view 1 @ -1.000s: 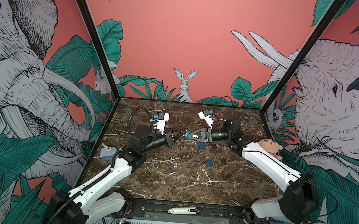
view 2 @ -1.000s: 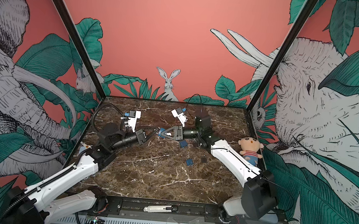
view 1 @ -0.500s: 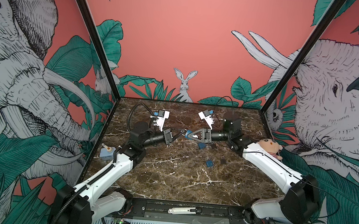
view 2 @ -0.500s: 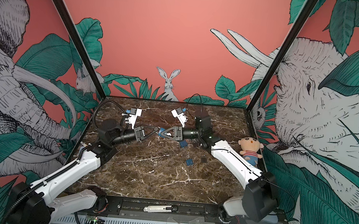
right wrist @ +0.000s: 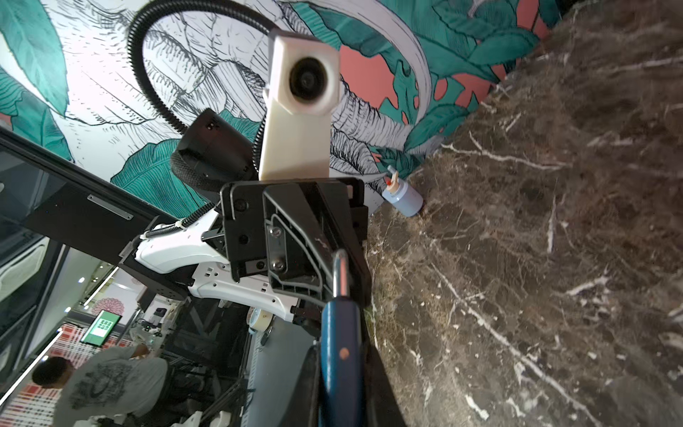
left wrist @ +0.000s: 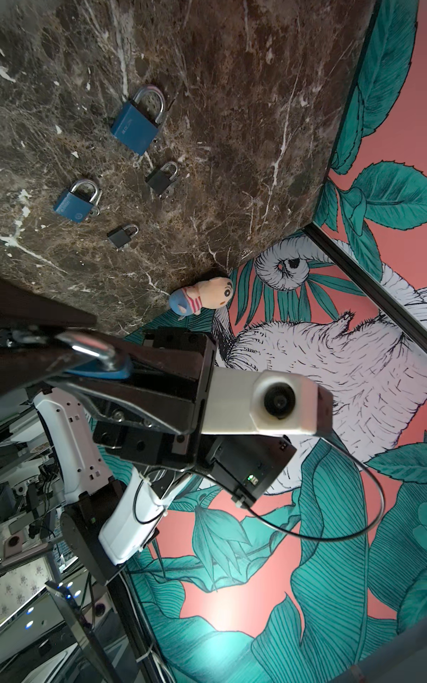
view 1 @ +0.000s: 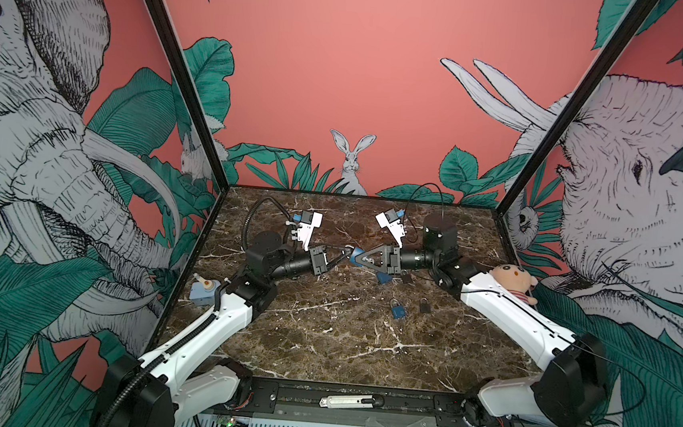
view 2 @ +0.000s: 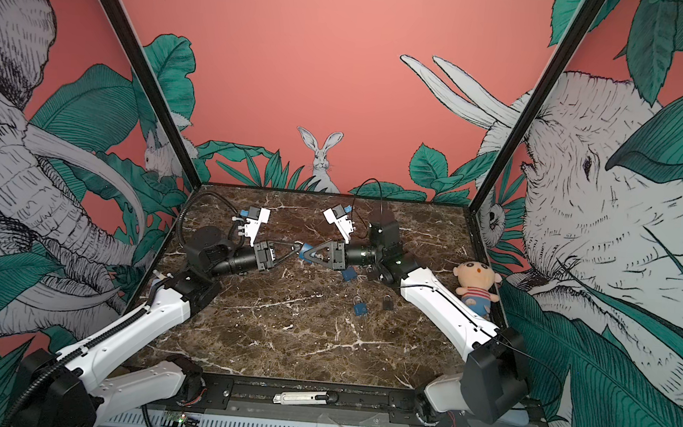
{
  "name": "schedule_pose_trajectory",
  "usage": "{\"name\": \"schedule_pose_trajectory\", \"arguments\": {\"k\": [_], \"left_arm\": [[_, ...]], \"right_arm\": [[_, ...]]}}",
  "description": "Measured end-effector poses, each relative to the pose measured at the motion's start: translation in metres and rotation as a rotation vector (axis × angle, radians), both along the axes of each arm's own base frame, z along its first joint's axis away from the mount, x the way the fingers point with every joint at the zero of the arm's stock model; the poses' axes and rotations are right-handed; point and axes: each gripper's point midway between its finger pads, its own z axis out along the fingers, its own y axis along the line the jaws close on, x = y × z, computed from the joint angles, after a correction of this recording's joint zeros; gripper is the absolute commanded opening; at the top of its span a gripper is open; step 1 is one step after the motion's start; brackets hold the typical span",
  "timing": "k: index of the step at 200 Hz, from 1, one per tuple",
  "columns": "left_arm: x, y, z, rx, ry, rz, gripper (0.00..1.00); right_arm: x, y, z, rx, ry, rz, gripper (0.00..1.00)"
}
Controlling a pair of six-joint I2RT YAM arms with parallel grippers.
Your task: Lock with the key
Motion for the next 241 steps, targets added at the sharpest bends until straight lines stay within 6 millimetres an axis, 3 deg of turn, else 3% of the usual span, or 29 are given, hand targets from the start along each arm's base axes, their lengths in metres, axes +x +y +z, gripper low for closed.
{"name": "schedule_pose_trajectory", "arguments": {"k": [35,55,78,126,178,241], "left_arm": [[0.0,0.0,-0.001,-0.002,0.008,0.001,0.0],[0.0,0.001,-0.001,-0.002,0.008,0.006,0.0],[-0.003,0.001,-0.003,-0.003,0.009,-0.005,0.0],[0.006,0.016,-0.011,0.005,0.049,0.035,0.0],[0.009,0.02,-0.013,0.015,0.07,0.05,0.0],[0.01,0.02,0.002,0.002,0.045,0.049,0.0]], "right_arm": [[0.001,0.0,-0.001,-0.002,-0.003,-0.003,0.0],[0.002,0.0,-0.001,-0.005,-0.004,-0.013,0.29],[0.005,0.003,0.0,0.006,-0.027,-0.031,0.41],[0.011,-0.009,-0.009,0.044,-0.016,-0.08,0.43],[0.01,-0.016,0.003,0.09,-0.036,-0.094,0.41],[0.01,-0.017,0.001,0.091,-0.037,-0.096,0.41]]}}
